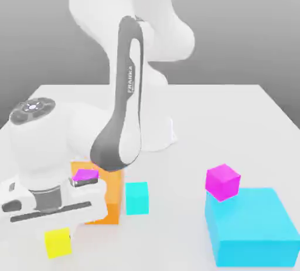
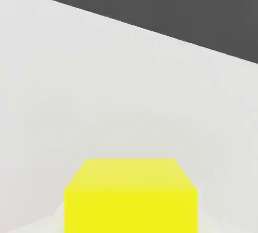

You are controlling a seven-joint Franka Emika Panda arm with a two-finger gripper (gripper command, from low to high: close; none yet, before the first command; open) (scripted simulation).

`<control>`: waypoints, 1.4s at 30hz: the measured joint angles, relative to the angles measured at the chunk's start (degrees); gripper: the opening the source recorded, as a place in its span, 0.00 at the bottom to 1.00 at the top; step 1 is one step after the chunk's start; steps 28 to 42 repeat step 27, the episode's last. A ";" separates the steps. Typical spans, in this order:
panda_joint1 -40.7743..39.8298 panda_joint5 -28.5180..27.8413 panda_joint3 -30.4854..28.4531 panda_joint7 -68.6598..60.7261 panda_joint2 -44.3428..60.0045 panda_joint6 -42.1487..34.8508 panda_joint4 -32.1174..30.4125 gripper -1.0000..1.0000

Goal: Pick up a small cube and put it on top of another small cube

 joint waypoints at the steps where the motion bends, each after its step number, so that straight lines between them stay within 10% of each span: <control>1: 0.98 -1.13 0.82 -1.18 -1.94 -1.14 -0.80 0.00; 18: 25.24 -13.11 16.84 -35.57 -34.41 -16.87 -16.35 0.00; 23: 26.79 -13.57 17.44 -37.51 -28.11 -7.55 -19.14 0.00; 24: 26.77 -13.68 17.45 -37.50 -26.81 -5.93 -19.46 1.00; 42: 26.77 -13.68 17.45 -37.50 -26.81 -5.93 -19.46 1.00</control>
